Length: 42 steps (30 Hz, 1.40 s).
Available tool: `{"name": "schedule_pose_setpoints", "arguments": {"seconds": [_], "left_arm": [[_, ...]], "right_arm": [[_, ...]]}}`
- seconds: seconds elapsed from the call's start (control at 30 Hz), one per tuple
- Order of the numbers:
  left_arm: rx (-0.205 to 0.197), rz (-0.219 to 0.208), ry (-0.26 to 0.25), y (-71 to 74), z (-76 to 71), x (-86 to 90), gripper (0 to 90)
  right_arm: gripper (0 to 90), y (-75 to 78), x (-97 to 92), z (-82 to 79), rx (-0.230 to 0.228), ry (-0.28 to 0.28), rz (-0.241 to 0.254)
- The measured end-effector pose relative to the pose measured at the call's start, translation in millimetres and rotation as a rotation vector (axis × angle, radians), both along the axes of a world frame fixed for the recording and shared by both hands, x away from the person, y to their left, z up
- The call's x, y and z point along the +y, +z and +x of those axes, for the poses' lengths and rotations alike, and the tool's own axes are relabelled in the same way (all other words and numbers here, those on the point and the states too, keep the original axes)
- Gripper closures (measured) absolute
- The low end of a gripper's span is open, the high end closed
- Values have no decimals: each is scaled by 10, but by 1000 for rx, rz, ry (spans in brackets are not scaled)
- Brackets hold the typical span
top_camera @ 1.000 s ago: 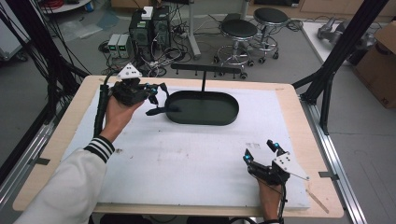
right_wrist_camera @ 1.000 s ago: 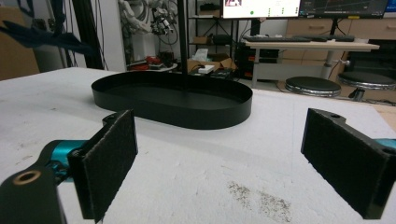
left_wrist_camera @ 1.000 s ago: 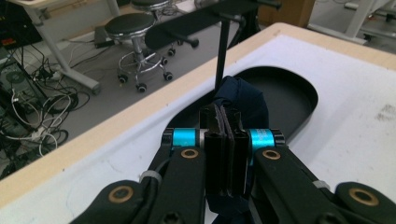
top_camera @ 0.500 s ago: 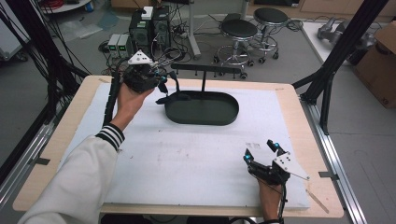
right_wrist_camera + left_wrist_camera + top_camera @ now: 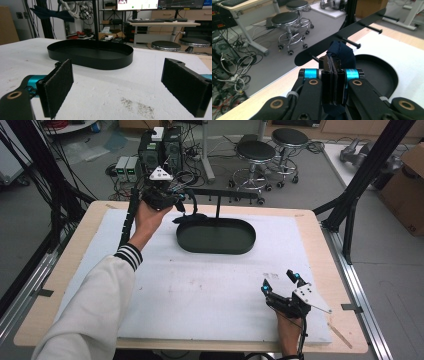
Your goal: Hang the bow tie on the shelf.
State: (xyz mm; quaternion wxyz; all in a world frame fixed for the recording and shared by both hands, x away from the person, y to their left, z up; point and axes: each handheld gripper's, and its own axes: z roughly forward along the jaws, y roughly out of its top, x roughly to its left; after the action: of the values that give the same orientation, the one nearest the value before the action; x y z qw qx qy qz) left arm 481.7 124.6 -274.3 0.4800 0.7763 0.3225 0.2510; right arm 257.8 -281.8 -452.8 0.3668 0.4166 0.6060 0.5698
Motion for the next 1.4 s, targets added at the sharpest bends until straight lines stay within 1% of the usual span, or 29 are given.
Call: {"name": "schedule_pose_setpoints", "arguments": {"seconds": [0.03, 0.07, 0.13, 0.2, 0.37, 0.4, 0.53, 0.6, 0.73, 0.8, 0.9, 1.03, 1.1, 1.2, 1.4], "left_arm": [[-7, -3, 3, 7, 11, -10, 882], [-7, -3, 3, 7, 11, -10, 882], [-9, -16, 7, 14, 35, -31, 882], [-12, -6, 13, 12, 63, -53, 882], [-18, -19, 32, -15, 135, -75, 882], [-8, -18, 40, -45, 163, -64, 882], [-2, -10, 52, -81, 200, -49, 882], [3, -17, 58, -98, 218, -38, 882], [6, 1, 59, -134, 240, -38, 882], [12, -3, 65, -154, 258, -26, 882], [18, -11, 66, -182, 262, -14, 882], [25, -8, 72, -225, 269, -4, 882], [34, -21, 71, -254, 270, 6, 881], [38, -35, 67, -277, 263, 8, 879], [41, -41, 62, -310, 249, 35, 855]], "right_arm": [[97, 0, 2, -4, 4, -2, 4], [97, -1, -1, -2, -2, -5, 3], [97, -1, -3, -2, -3, -6, 4], [97, -1, -3, -2, -4, -5, 3], [97, -1, -4, -2, -4, -5, 2], [98, 0, -5, -2, -2, -4, 2], [97, -1, -7, 0, -3, -1, 4], [97, -1, -8, 0, -2, -1, 4], [98, -1, -8, 0, -2, -1, 4], [97, -1, -8, 0, -2, 0, 4], [97, -1, -8, 0, -2, 0, 4], [97, 0, -9, 0, 0, 0, 4], [97, -1, -8, 0, -2, -1, 2], [97, -1, -7, 0, -2, -1, 2], [97, -1, -7, -1, -3, -1, 3]]}}
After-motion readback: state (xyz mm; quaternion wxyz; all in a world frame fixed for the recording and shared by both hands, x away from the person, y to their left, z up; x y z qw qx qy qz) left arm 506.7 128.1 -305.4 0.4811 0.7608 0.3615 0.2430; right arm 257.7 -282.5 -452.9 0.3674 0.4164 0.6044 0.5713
